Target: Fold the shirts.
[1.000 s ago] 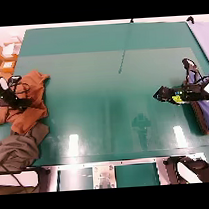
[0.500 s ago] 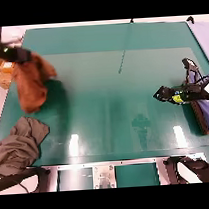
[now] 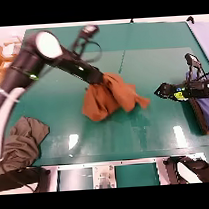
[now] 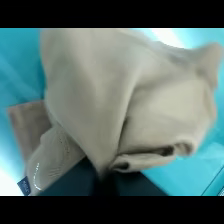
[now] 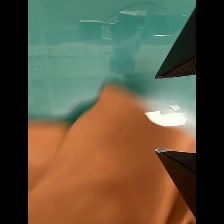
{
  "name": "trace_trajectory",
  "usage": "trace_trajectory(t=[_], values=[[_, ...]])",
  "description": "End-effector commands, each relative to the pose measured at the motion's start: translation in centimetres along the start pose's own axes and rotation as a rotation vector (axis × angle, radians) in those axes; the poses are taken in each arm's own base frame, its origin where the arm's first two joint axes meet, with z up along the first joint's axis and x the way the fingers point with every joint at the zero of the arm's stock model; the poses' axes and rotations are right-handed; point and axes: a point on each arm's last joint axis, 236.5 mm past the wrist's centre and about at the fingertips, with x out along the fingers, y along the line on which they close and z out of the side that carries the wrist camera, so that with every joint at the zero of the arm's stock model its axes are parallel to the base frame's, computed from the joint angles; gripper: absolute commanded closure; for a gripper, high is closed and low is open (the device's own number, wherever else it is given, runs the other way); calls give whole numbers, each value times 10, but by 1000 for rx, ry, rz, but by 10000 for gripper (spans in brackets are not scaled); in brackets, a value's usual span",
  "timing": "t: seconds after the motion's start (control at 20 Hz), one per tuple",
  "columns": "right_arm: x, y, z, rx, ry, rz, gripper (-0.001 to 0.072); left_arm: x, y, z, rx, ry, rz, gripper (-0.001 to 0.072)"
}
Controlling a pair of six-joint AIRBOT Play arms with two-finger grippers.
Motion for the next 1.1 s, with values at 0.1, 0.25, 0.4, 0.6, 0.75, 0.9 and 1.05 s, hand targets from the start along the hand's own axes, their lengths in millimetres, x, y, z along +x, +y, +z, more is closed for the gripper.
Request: trace_trajectory(t=[0.1, 0.25, 0.4, 0.6, 0.75, 0.9, 1.05], values=[[-2, -5, -7, 15, 37, -11, 218, 30, 19, -10, -123, 61, -11, -5], [-2, -35, -6, 101, 60, -52, 219, -16, 66, -30, -228, 158, 13, -5], [15, -68, -8, 185, 121, -89, 219, -29, 95, -90, -376, 344, -1, -5], [74, -70, -36, 217, 308, 13, 303, 11, 89, -194, -519, 554, -64, -4], [109, -62, -44, 250, 380, 101, 304, 52, 70, -239, -642, 519, -146, -5], [133, -57, -53, 276, 429, 164, 304, 88, 51, -219, -755, 304, -277, -5], [148, -50, -55, 292, 438, 221, 304, 107, 38, -203, -729, 215, -286, -5]])
